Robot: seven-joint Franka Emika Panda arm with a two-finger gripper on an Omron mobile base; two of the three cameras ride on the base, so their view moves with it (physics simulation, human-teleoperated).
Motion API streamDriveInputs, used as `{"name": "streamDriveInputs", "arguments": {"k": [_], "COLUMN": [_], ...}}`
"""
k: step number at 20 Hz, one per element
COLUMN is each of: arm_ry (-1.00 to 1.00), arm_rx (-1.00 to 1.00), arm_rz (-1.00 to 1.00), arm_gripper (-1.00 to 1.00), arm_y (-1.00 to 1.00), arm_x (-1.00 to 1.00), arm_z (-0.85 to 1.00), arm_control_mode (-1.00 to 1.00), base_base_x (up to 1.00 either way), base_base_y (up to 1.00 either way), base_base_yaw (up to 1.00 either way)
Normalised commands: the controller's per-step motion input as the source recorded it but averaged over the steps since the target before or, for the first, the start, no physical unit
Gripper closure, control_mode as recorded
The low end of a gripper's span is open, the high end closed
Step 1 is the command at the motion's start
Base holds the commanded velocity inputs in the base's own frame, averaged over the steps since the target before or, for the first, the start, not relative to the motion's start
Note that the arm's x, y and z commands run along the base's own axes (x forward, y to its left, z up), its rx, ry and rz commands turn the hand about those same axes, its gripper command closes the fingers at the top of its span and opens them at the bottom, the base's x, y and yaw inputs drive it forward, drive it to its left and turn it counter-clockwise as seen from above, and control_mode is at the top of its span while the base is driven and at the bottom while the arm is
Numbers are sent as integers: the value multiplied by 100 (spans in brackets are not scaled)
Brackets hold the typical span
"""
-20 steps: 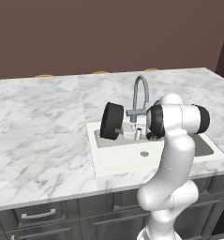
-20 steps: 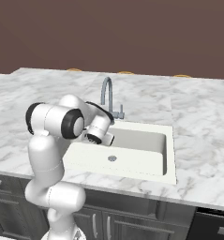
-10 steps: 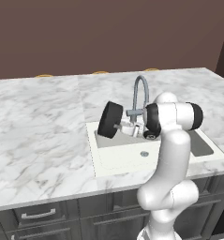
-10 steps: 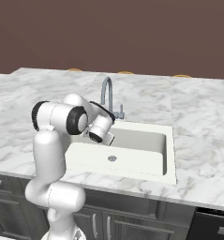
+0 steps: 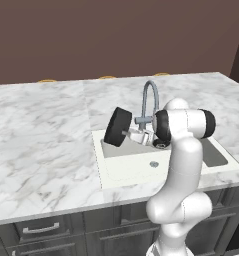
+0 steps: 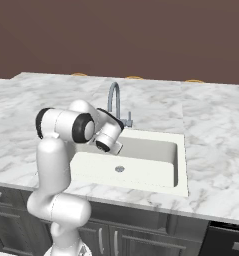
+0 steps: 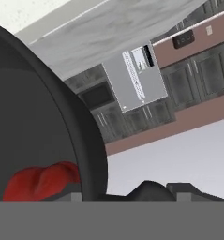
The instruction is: Dump the bell pepper from the pot into the sink. Then turn on the water and wash the bell pepper. Then turn off the water and put the bell pepper back in the pot.
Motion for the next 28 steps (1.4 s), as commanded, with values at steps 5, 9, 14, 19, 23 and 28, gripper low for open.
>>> {"name": "streamDriveInputs", "arguments": {"k": [5, 9, 14, 19, 23, 28], "arm_ry": [1, 0, 0, 0, 0, 0], "arm_rx": [10, 11, 11, 8, 6, 3], "arm_rz": [6, 8, 6, 4, 3, 3], "arm_gripper": [100, 100, 100, 100, 100, 100], "arm_y": [0, 0, 0, 0, 0, -9], "arm_x": [6, 0, 0, 2, 2, 0], "arm_z": [0, 0, 0, 0, 0, 4], "arm_control_mode": [-100, -100, -100, -100, -100, -100], "base_base_x": [0, 0, 0, 0, 0, 0], "base_base_y": [0, 0, 0, 0, 0, 0], "base_base_yaw": [0, 0, 0, 0, 0, 0]}}
